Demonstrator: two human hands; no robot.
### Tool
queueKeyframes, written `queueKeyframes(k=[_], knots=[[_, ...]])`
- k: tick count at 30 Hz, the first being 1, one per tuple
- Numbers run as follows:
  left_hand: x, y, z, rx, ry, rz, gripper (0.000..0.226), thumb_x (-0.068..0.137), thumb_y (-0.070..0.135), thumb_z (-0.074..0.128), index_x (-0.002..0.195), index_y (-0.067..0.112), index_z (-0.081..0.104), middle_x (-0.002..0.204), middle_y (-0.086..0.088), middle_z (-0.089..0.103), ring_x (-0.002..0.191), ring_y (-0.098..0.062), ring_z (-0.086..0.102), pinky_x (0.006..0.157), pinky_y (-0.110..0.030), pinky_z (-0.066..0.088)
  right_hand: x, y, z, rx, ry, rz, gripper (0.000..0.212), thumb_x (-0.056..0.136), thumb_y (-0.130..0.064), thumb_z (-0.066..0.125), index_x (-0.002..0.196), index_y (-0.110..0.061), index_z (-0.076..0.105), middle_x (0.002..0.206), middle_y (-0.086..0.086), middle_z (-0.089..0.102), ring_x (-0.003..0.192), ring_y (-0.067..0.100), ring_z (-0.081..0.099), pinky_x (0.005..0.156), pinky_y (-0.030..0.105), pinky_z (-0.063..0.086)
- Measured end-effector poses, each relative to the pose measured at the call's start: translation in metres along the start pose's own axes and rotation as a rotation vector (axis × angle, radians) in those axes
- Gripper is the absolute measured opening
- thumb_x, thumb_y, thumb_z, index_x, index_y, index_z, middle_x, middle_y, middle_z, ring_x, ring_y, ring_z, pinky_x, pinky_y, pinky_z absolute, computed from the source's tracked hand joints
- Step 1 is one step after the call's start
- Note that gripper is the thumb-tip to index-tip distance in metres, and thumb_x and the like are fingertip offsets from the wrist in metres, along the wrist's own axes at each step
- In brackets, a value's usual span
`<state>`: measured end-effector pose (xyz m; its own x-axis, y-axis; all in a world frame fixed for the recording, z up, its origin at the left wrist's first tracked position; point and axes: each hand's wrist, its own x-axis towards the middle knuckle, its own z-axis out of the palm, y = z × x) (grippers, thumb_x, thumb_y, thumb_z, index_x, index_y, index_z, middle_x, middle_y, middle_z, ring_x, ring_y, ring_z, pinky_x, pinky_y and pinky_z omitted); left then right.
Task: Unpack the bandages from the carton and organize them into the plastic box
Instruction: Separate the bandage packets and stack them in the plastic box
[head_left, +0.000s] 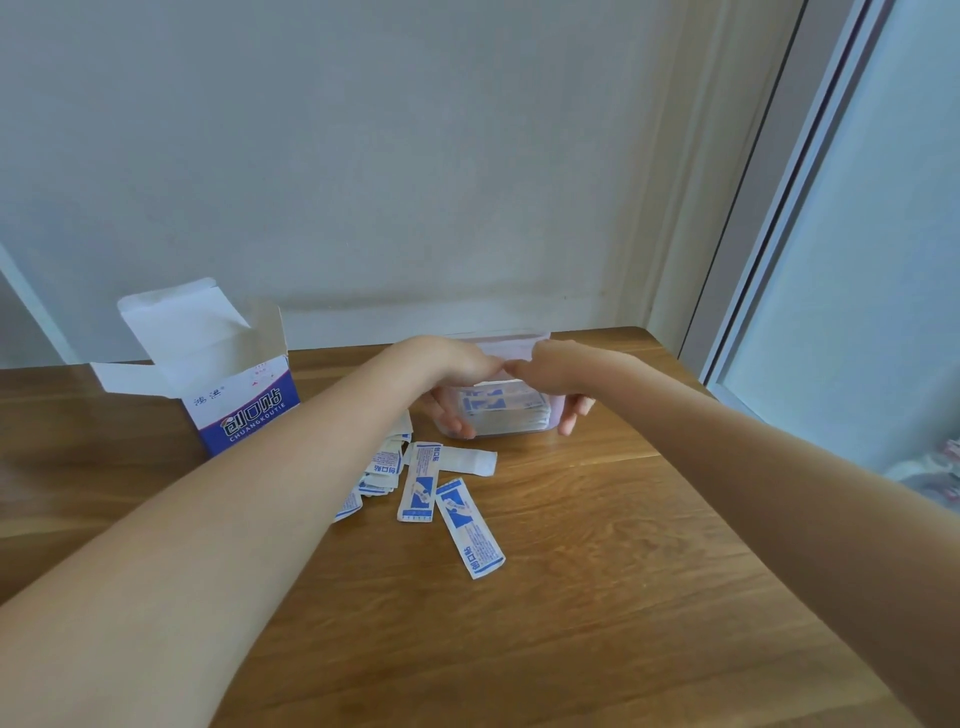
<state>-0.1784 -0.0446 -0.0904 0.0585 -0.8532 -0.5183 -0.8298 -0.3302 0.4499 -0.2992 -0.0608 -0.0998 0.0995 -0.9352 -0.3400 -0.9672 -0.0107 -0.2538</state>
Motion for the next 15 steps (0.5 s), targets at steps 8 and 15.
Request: queueKeyframes(k=[8,15], knots=[[-0.031,-0.018,-0.017,0.091,0.408,0.457,0.025,0.097,0.023,0.038,0.089,0.008,0.056,0.077,-0.003,0.072,0.046,-0.009,0.062,0.041,-0.017,0.038,-0.052,-0.017,-0.016,-0.132,0.513,-0.258,0.019,0.092,-0.024,0.048,0.091,-0.009,0.059,0.096,0.01,0.065,0.087,0.03,0.063,0.067,0.029,0.043],[-0.056,-0.095,0.01,0.311,0.391,0.498,0.017,0.086,0.031,0.06,0.076,0.019,0.066,0.076,0.009,0.069,0.065,-0.001,0.062,0.063,-0.02,0.047,-0.071,-0.029,0.056,-0.193,-0.117,-0.367,0.043,0.085,-0.039,0.063,0.114,-0.008,0.056,0.08,0.008,0.066,0.047,0.011,0.055,0.054,0.02,0.049]])
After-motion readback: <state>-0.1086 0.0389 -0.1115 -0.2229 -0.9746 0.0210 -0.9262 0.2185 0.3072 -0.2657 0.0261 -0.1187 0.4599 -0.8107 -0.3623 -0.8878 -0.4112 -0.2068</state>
